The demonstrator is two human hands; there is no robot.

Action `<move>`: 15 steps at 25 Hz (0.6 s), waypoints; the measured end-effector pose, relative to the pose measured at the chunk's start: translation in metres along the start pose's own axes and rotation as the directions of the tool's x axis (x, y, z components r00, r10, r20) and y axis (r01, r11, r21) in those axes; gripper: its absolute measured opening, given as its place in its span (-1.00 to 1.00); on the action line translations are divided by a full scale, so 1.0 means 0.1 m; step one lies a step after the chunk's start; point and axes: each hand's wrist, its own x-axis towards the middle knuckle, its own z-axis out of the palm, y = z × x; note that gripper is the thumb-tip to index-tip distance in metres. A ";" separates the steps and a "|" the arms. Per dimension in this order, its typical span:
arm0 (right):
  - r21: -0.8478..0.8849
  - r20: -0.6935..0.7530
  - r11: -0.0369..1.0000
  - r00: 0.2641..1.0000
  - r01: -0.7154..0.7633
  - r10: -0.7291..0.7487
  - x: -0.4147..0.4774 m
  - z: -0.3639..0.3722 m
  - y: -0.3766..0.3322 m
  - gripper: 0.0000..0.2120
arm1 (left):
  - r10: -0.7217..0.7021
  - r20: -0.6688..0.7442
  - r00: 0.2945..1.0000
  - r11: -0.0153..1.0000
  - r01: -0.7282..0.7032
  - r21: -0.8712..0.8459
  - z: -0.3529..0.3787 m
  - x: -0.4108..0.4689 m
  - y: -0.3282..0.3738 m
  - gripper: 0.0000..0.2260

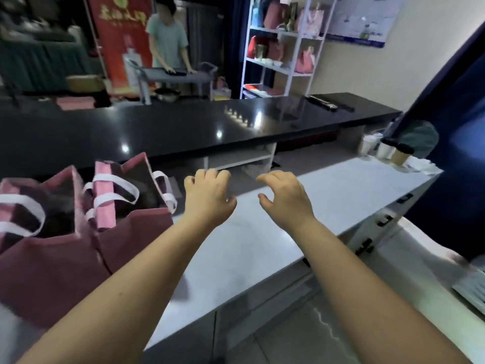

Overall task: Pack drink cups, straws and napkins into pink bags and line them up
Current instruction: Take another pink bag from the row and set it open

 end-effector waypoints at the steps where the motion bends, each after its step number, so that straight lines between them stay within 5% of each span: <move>1: 0.067 0.001 0.997 0.999 0.038 -0.038 0.10 0.10 -0.06 -0.68 | -0.058 -0.027 0.998 0.998 0.059 0.022 -0.02 0.01 -0.11 -0.64; 7: 0.290 0.041 0.926 0.963 0.242 -0.265 0.57 0.73 -0.51 -0.69 | -0.362 -0.114 0.925 0.926 0.371 0.068 -0.23 -0.22 -0.87 -0.69; 15: 0.399 0.123 0.800 0.838 0.448 -0.531 1.06 1.32 -1.00 -0.54 | -0.522 -0.215 0.825 0.840 0.541 0.037 -0.18 -0.30 -1.06 -0.75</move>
